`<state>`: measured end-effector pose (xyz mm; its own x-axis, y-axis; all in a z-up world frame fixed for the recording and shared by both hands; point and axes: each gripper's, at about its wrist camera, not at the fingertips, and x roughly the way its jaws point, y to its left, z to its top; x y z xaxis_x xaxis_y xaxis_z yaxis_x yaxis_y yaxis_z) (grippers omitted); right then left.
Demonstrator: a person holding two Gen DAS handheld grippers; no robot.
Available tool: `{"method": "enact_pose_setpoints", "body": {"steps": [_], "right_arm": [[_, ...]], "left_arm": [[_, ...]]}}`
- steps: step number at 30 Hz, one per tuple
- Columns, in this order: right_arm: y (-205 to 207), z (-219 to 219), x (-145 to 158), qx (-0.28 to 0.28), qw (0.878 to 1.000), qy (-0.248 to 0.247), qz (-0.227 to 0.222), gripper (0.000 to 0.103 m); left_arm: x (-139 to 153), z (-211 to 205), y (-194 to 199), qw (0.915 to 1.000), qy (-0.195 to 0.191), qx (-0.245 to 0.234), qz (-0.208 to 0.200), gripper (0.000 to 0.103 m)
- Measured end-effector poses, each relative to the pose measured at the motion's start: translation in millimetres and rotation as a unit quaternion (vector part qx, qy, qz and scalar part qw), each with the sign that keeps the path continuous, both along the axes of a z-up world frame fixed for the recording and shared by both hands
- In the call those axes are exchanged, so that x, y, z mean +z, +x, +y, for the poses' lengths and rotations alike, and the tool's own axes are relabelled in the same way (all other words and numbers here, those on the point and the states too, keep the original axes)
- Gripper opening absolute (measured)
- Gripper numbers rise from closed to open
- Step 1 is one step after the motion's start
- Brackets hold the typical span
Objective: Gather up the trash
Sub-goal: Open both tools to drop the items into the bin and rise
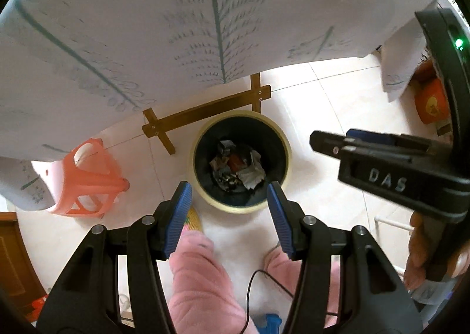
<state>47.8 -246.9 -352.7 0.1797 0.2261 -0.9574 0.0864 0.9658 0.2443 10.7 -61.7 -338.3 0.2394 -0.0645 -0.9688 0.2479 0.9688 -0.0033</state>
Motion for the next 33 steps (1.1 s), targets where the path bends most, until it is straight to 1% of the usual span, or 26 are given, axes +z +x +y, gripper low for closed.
{"method": "enact_pose_setpoints", "body": {"steps": [4, 8, 9, 10, 11, 13, 15, 16, 18, 19, 20, 21, 26, 28, 31, 32, 33], "right_arm": [[-11, 1, 50, 0.008, 1.000, 0.001, -0.015, 0.054], [-19, 2, 104, 0.020, 0.999, -0.004, -0.041, 0.054], [-20, 3, 113, 0.021, 0.999, -0.005, -0.046, 0.054], [-22, 2, 130, 0.023, 0.998, -0.007, -0.057, 0.054], [-23, 1, 139, 0.024, 0.998, -0.008, -0.061, 0.054], [-25, 0, 170, 0.026, 0.996, -0.011, -0.079, 0.054], [-26, -2, 194, 0.026, 0.995, -0.012, -0.095, 0.054], [-26, -3, 212, 0.026, 0.994, -0.012, -0.110, 0.054], [-25, -2, 233, 0.027, 0.991, -0.015, -0.128, 0.058], [-25, -2, 246, 0.028, 0.989, -0.020, -0.142, 0.059], [-26, -1, 259, 0.030, 0.987, -0.023, -0.156, 0.059], [-25, 0, 268, 0.032, 0.985, -0.026, -0.164, 0.059], [-16, 5, 310, 0.033, 0.980, -0.035, -0.193, 0.059], [-9, 10, 333, 0.033, 0.975, -0.044, -0.214, 0.060], [3, 15, 354, 0.032, 0.969, -0.054, -0.240, 0.064], [9, 17, 364, 0.030, 0.966, -0.057, -0.251, 0.065], [14, 20, 368, 0.030, 0.965, -0.059, -0.255, 0.066]], "left_arm": [[45, 2, -7, 0.9999, 0.000, 0.004, -0.014, 0.050], [93, 6, -9, 0.9995, -0.002, 0.008, -0.032, 0.050], [106, 7, -9, 0.9992, -0.001, 0.008, -0.039, 0.050], [118, 8, -8, 0.9989, -0.001, 0.009, -0.047, 0.050], [126, 8, -7, 0.9990, -0.012, 0.011, -0.041, 0.050], [154, 10, -5, 0.9982, -0.013, 0.014, -0.056, 0.050], [174, 12, -3, 0.9975, -0.014, 0.016, -0.068, 0.050], [185, 15, -2, 0.9970, -0.013, 0.017, -0.075, 0.050], [208, 17, 2, 0.9956, -0.014, 0.018, -0.091, 0.050], [213, 18, 4, 0.9951, -0.014, 0.017, -0.096, 0.050], [224, 20, 8, 0.9942, -0.013, 0.017, -0.106, 0.050], [230, 21, 10, 0.9937, -0.013, 0.016, -0.110, 0.050], [276, 31, 36, 0.9894, -0.018, 0.014, -0.144, 0.050], [293, 34, 46, 0.9873, -0.023, 0.015, -0.157, 0.052], [315, 47, 63, 0.9843, -0.031, 0.016, -0.173, 0.056], [321, 50, 70, 0.9834, -0.034, 0.016, -0.178, 0.057], [327, 55, 78, 0.9822, -0.036, 0.017, -0.183, 0.057]]}}
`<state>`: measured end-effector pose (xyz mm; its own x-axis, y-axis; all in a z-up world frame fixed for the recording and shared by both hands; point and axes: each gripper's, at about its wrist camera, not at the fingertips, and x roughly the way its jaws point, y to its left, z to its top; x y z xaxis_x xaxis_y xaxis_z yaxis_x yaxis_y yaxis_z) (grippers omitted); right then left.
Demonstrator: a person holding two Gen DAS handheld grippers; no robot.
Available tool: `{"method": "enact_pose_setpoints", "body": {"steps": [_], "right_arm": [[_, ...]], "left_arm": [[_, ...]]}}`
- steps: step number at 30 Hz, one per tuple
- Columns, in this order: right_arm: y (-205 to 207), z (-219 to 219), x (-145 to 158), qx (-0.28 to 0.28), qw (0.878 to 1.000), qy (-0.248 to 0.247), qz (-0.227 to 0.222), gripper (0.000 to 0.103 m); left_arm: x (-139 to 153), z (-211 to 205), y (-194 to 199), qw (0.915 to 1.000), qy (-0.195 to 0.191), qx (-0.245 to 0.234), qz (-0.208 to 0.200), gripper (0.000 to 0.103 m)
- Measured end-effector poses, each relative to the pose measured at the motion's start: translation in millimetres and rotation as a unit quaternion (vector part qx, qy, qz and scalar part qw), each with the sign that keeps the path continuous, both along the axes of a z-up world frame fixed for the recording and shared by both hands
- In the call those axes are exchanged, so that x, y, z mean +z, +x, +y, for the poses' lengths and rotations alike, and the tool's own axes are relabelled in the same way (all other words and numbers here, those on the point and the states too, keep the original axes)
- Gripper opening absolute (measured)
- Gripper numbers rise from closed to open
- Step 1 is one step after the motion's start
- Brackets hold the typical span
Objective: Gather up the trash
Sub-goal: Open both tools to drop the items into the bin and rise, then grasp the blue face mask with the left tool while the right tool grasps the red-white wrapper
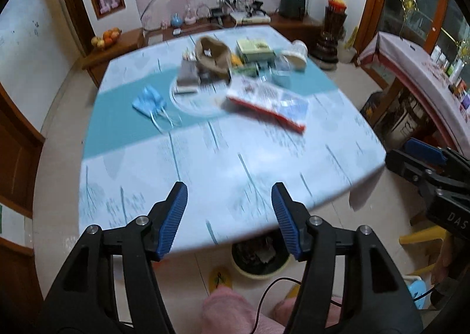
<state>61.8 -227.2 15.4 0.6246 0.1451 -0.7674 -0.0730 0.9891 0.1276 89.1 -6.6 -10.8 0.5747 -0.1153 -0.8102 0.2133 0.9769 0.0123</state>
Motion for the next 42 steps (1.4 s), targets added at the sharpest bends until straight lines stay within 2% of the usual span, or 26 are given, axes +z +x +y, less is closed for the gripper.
{"method": "enact_pose_setpoints", "body": {"steps": [7, 13, 15, 20, 27, 29, 30, 31, 37, 42], "right_arm": [[54, 23, 34, -0.001, 0.999, -0.023, -0.035, 0.071], [112, 54, 27, 0.014, 0.998, -0.055, -0.019, 0.077], [135, 64, 19, 0.030, 0.998, -0.060, -0.014, 0.084], [189, 73, -11, 0.061, 0.994, -0.086, -0.001, 0.091], [262, 65, -68, 0.109, 0.989, -0.088, 0.052, 0.100], [278, 65, -82, 0.127, 0.985, -0.094, 0.063, 0.101], [280, 67, -88, 0.132, 0.985, -0.096, 0.064, 0.102], [287, 68, -95, 0.143, 0.982, -0.099, 0.070, 0.102], [300, 77, -124, 0.191, 0.969, -0.128, 0.090, 0.102], [303, 83, -146, 0.228, 0.956, -0.154, 0.104, 0.102]], "left_arm": [[18, 35, 63, 0.9996, -0.022, 0.015, -0.005, 0.060], [10, 69, 125, 0.9980, -0.047, 0.028, 0.032, 0.065], [0, 79, 151, 0.9965, -0.055, 0.028, 0.057, 0.065], [-33, 102, 209, 0.9905, -0.068, 0.040, 0.113, 0.065], [-77, 118, 264, 0.9811, -0.084, 0.061, 0.163, 0.065], [-87, 120, 276, 0.9798, -0.084, 0.069, 0.168, 0.074], [-89, 120, 280, 0.9795, -0.082, 0.073, 0.169, 0.086], [-92, 120, 285, 0.9797, -0.077, 0.077, 0.169, 0.089], [-109, 115, 312, 0.9786, -0.048, 0.095, 0.176, 0.093], [-127, 119, 333, 0.9711, -0.044, 0.137, 0.191, 0.093]]}}
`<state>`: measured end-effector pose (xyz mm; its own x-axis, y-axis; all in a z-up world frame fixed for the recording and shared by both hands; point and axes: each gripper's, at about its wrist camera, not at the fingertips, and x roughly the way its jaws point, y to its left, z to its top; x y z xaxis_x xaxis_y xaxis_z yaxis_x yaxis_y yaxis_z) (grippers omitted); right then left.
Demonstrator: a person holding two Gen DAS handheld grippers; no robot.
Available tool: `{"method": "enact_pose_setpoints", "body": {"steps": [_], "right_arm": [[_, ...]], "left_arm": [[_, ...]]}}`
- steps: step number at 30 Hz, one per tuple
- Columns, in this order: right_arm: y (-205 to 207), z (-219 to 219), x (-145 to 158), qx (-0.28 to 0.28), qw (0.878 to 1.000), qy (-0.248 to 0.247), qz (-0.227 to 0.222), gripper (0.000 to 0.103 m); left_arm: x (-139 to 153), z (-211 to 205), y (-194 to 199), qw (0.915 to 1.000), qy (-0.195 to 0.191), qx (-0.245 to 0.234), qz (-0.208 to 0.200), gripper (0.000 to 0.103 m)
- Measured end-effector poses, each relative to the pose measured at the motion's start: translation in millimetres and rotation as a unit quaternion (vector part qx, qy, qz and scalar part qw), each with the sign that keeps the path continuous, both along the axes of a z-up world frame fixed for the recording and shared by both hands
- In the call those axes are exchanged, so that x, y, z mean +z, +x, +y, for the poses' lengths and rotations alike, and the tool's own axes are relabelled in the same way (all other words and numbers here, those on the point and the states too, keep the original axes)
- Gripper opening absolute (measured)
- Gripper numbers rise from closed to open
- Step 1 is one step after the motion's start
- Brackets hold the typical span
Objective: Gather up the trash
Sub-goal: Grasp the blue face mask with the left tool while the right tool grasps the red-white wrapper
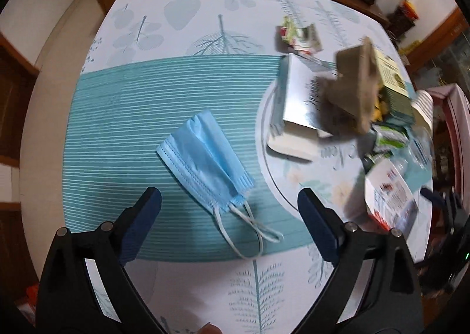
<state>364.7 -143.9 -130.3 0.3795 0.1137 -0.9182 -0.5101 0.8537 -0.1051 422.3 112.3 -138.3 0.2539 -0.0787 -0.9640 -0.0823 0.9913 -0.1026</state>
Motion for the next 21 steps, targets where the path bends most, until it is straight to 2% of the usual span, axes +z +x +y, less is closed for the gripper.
{"method": "enact_pose_setpoints", "body": {"steps": [5, 8, 10, 12, 20, 21], "right_arm": [[6, 0, -16, 0.012, 1.000, -0.009, 0.015, 0.102], [13, -3, -22, -0.001, 1.000, -0.005, 0.022, 0.102], [20, -7, -29, -0.024, 0.999, -0.003, 0.042, 0.101], [23, -12, -34, -0.042, 0.998, -0.001, 0.054, 0.091], [26, -12, -29, -0.110, 0.991, 0.054, 0.058, 0.070], [26, -12, -28, -0.121, 0.989, 0.063, 0.060, 0.066]], "left_arm": [[-18, 12, 12, 0.9989, -0.001, 0.042, 0.020, 0.093], [-28, 15, 19, 0.9979, 0.002, 0.057, 0.031, 0.093], [-35, 16, 24, 0.9969, 0.003, 0.067, 0.042, 0.092], [-42, 17, 28, 0.9953, 0.004, 0.081, 0.052, 0.092], [-48, 7, 32, 0.9947, 0.028, 0.084, 0.052, 0.065], [-46, 5, 31, 0.9951, 0.029, 0.082, 0.047, 0.054]]}}
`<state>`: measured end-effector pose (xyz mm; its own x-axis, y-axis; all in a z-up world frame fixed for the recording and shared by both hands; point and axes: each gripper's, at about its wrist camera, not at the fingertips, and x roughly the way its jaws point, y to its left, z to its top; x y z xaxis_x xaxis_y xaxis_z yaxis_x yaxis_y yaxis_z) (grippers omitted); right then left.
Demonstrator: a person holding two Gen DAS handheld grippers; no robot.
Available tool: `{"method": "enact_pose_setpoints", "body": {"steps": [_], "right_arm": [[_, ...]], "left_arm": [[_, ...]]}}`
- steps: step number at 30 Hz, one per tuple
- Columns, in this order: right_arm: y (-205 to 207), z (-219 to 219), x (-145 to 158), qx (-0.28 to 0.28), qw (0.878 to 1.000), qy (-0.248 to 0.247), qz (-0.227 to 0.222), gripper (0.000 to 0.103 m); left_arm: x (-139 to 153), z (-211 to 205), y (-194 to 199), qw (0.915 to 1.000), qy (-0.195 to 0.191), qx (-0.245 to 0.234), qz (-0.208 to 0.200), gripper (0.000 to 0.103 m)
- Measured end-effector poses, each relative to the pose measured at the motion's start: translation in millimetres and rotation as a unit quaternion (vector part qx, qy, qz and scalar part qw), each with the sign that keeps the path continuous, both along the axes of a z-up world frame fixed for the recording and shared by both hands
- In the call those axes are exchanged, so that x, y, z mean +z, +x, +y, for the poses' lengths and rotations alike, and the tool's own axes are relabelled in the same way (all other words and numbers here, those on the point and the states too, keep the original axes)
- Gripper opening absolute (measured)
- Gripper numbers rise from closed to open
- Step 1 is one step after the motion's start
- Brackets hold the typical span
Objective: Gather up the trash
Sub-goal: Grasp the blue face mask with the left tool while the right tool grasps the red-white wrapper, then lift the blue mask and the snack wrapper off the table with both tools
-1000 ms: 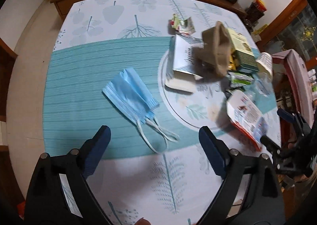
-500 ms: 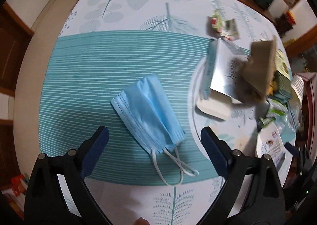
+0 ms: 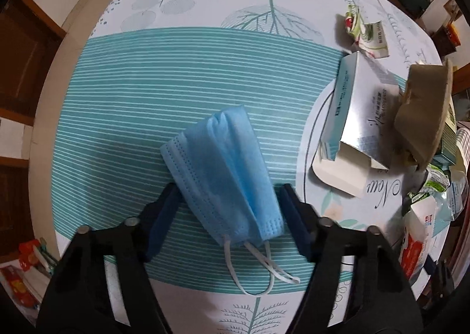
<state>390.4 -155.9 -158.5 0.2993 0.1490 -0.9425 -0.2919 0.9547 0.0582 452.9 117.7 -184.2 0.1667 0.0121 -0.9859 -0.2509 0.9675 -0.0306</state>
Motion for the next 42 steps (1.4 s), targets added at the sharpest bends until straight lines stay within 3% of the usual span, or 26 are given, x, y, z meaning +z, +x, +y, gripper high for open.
{"method": "enact_pose_setpoints", "body": {"steps": [1, 3, 6, 9, 16, 26, 34, 42], "right_arm": [[0, 0, 1, -0.012, 1.000, 0.009, 0.001, 0.064], [0, 0, 2, -0.037, 0.999, 0.027, 0.006, 0.059], [-6, 3, 2, -0.063, 0.997, 0.044, 0.007, 0.053], [-11, 5, 4, -0.089, 0.993, 0.072, 0.009, 0.045], [-35, 8, 1, -0.132, 0.985, 0.106, 0.013, 0.041], [-115, 26, 31, -0.163, 0.975, 0.150, -0.002, 0.041], [-179, 26, 56, -0.122, 0.977, 0.174, 0.010, 0.041], [-248, 9, 68, -0.075, 0.979, 0.187, 0.023, 0.041]], "left_arm": [[1, 0, -1, 1.0000, 0.000, -0.002, -0.002, 0.047], [4, -3, -4, 0.9999, 0.002, -0.014, -0.006, 0.011], [8, -9, -12, 0.9995, 0.002, -0.032, -0.007, 0.007], [13, -7, -28, 0.9987, -0.013, -0.048, -0.009, 0.006], [42, -7, -65, 0.9948, -0.039, -0.087, -0.034, 0.005], [102, -11, -177, 0.9848, -0.061, -0.148, -0.068, 0.005], [129, -32, -282, 0.9858, -0.047, -0.131, -0.093, 0.005], [119, -62, -363, 0.9895, -0.042, -0.103, -0.092, 0.006]]}}
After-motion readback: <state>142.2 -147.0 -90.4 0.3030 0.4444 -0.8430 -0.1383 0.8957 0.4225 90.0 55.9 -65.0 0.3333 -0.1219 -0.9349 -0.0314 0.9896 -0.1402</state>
